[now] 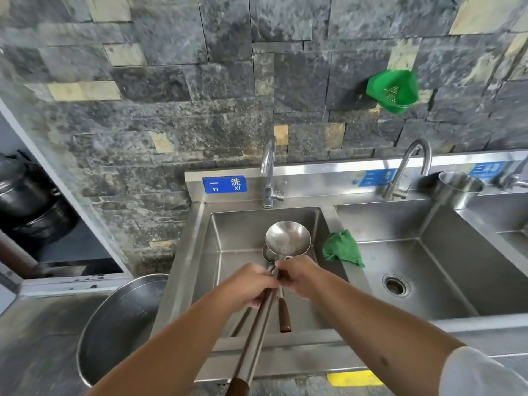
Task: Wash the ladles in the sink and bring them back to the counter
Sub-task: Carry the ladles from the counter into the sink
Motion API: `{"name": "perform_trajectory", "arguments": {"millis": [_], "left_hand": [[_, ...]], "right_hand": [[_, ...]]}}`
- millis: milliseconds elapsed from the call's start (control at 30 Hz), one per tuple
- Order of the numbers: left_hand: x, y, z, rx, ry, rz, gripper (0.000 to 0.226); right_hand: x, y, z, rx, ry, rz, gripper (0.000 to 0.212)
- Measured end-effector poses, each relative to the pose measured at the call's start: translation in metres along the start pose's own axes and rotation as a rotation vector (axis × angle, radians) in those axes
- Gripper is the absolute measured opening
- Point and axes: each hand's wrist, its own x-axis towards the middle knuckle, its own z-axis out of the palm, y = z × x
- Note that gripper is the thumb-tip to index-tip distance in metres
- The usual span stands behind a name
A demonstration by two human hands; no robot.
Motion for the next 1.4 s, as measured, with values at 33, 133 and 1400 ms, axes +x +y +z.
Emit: {"name": "perform_trajectory", "arguments": {"millis": [33,133,1400], "left_hand": [[0.009,0.001,-0.006,0.000,-0.010,0.000,0.008],[0.038,0.005,-0.027,-0.004,-0.047,0.009,0.007],[0.373,-0.142,-0.063,-0.043,-0.151,-0.346,0.023]], "right_hand": [[0.008,-0.003,0.003,0.005,0.001,-0.002,0.010],[0.032,-0.015,0.015,0.006,0.029,-0.005,0.007],[0.343,0.074,0.018,-0.289,0.158,0.260,0.030]]}}
